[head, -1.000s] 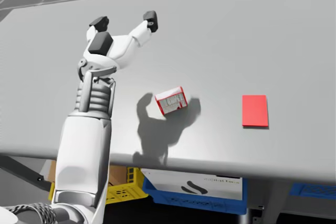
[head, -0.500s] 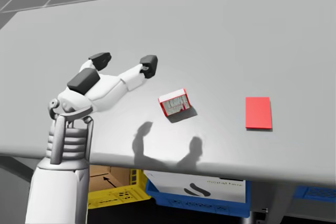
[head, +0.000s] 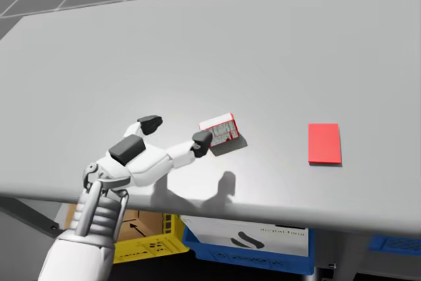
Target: Look at the card. If it is red, pick the object on the left. If it is green, pick the object on the right.
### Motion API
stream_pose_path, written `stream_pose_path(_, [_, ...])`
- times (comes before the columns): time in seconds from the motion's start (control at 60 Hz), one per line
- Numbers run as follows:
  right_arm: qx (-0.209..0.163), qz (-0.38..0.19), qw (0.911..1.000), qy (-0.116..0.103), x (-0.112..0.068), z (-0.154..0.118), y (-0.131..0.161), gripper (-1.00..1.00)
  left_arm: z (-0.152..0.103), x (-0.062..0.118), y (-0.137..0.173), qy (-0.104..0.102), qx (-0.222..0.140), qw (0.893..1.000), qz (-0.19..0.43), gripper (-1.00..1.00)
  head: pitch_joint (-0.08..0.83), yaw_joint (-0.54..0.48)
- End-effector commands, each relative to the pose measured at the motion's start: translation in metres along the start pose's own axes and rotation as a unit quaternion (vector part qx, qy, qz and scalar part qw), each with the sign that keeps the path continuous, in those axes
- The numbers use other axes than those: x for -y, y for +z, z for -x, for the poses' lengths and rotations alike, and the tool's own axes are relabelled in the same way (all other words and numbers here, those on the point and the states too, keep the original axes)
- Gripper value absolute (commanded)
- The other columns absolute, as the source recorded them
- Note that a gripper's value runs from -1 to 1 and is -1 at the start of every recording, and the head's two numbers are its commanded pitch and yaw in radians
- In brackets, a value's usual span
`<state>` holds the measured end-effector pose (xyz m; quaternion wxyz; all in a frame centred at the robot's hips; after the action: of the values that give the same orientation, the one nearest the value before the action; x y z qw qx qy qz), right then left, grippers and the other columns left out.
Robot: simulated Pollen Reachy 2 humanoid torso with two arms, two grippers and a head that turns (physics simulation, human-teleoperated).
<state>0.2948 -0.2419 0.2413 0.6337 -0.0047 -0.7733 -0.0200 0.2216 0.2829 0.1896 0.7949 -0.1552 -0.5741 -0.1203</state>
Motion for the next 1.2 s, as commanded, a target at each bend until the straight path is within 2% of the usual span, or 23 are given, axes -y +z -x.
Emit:
stream_pose_path(0.017, [-0.001,0.0,1.0,-0.008,-0.003,0.002,0.001,-1.0,0.014,-0.001,-0.019,-0.01,-0.024,1.0,0.018,-1.0,0.727,0.32])
stream_pose_path(0.283, [-0.002,-0.002,1.0,-0.007,-0.004,0.002,0.001,-1.0,0.006,0.009,-0.055,-0.051,-0.054,0.997,0.028,-1.0,0.731,0.32])
stream_pose_path(0.517, [0.001,0.0,1.0,-0.004,-0.004,0.002,0.001,-1.0,0.01,0.016,-0.079,-0.06,-0.091,0.993,0.036,-1.0,0.733,0.31])
stream_pose_path(0.617, [0.002,0.003,1.0,-0.003,-0.003,0.002,0.002,-1.0,0.012,0.018,-0.082,-0.061,-0.095,0.993,0.04,-1.0,0.73,0.31])
stream_pose_path(0.65, [0.002,0.003,1.0,-0.003,-0.004,0.001,0.002,-1.0,0.012,0.019,-0.082,-0.062,-0.095,0.993,0.04,-0.84,0.729,0.31])
stream_pose_path(0.667, [0.002,0.003,1.0,-0.003,-0.003,0.001,0.002,-1.0,0.013,0.019,-0.082,-0.063,-0.095,0.993,0.04,-0.65,0.727,0.31])
stream_pose_path(0.683, [0.002,0.003,1.0,-0.003,-0.003,0.001,0.002,-1.0,0.013,0.02,-0.082,-0.063,-0.094,0.993,0.04,-0.56,0.726,0.31])
stream_pose_path(0.7, [0.002,0.003,1.0,-0.003,-0.004,0.001,0.002,-1.0,0.013,0.02,-0.081,-0.063,-0.094,0.993,0.041,0.03,0.724,0.31])
stream_pose_path(0.717, [0.002,0.003,1.0,-0.003,-0.004,0.001,0.002,-1.0,0.014,0.021,-0.081,-0.064,-0.094,0.993,0.042,0.7,0.722,0.31])
stream_pose_path(0.75, [0.002,0.002,1.0,-0.003,-0.004,0.001,0.002,-1.0,0.014,0.021,-0.08,-0.066,-0.094,0.993,0.043,0.85,0.719,0.31])
stream_pose_path(0.817, [0.001,0.002,1.0,-0.003,-0.004,0.001,0.001,-1.0,0.014,0.022,-0.077,-0.068,-0.094,0.992,0.044,1.0,0.712,0.31])
stream_pose_path(0.967, [0.002,0.002,1.0,-0.005,-0.003,0.0,0.002,-1.0,0.014,0.025,-0.071,-0.074,-0.09,0.992,0.047,1.0,0.684,0.31])
stream_pose_path(1.2, [0.001,0.002,1.0,-0.004,-0.005,0.001,0.002,-1.0,0.013,0.026,-0.066,-0.076,-0.083,0.992,0.049,1.0,0.487,0.31])
